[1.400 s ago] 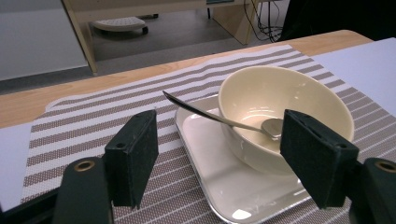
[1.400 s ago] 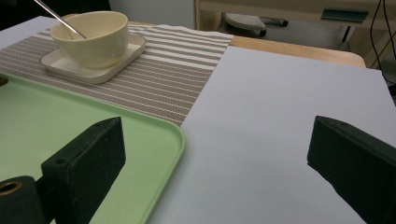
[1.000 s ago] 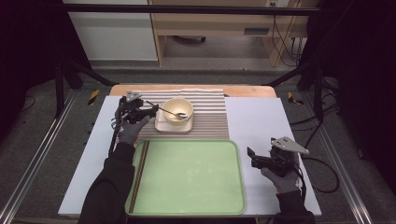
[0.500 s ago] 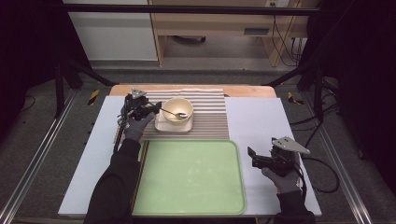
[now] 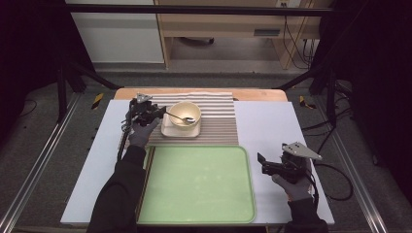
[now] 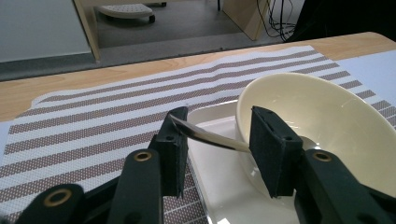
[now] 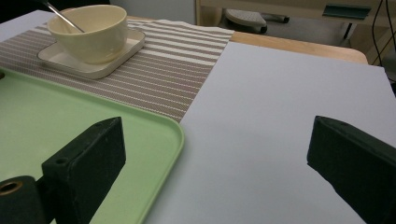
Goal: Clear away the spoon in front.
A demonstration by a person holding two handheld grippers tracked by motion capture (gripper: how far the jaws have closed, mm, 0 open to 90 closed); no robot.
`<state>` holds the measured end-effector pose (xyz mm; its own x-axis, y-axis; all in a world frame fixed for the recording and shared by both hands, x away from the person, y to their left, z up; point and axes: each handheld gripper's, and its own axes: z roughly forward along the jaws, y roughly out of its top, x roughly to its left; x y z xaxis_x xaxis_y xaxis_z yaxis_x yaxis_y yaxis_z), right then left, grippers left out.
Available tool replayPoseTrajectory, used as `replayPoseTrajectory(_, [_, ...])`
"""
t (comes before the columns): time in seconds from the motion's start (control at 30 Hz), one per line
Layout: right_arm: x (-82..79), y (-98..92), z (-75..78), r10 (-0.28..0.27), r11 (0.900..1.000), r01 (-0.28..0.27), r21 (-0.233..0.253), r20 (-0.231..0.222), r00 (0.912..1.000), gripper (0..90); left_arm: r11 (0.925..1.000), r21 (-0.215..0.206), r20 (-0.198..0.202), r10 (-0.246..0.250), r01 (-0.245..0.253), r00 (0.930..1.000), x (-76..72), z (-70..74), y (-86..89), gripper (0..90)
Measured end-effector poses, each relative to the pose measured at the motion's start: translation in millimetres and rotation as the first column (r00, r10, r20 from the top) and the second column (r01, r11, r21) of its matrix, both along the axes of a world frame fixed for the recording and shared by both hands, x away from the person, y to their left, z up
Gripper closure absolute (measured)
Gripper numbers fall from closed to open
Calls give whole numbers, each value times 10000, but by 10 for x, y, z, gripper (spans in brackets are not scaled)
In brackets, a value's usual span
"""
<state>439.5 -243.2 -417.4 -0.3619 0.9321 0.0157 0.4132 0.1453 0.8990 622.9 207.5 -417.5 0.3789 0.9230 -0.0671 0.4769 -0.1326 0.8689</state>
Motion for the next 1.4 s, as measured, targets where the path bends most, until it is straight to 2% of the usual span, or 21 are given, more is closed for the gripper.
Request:
replayPoseTrajectory(0.3, [1, 6, -1, -5, 10000, 5, -2, -27, 10000, 46, 9998, -136, 171, -123, 125, 9998, -51, 8, -25, 648])
replayPoseTrajectory(0.6, [0, 8, -2, -8, 10000, 8, -17, -31, 10000, 47, 9998, -181, 208, -127, 131, 9997, -90, 8, -25, 678])
replayPoseTrajectory(0.8, [-5, 11, 6, -17, 10000, 17, 29, -20, 10000, 47, 9999, -108, 68, -125, 126, 9999, -122, -48, 9, 657])
replayPoseTrajectory(1.03, [4, 16, -3, -12, 10000, 12, -40, -22, 10000, 47, 9995, -317, 163, -35, 40, 9999, -68, -56, -12, 582])
replayPoseTrajectory(1.1, [3, 15, -3, -16, 10000, 16, -43, -26, 10000, 47, 9994, -348, 83, -1, 4, 10000, -42, -66, -20, 579])
replayPoseTrajectory(1.3, [3, 10, -4, -20, 10000, 20, -79, -29, 10000, 47, 9996, -265, 26, -18, 18, 10000, -32, -94, -47, 646])
replayPoseTrajectory(1.4, [2, 9, -1, -21, 10000, 21, -57, -11, 10000, 48, 9997, -215, 161, -74, 77, 9998, -51, -70, -60, 697])
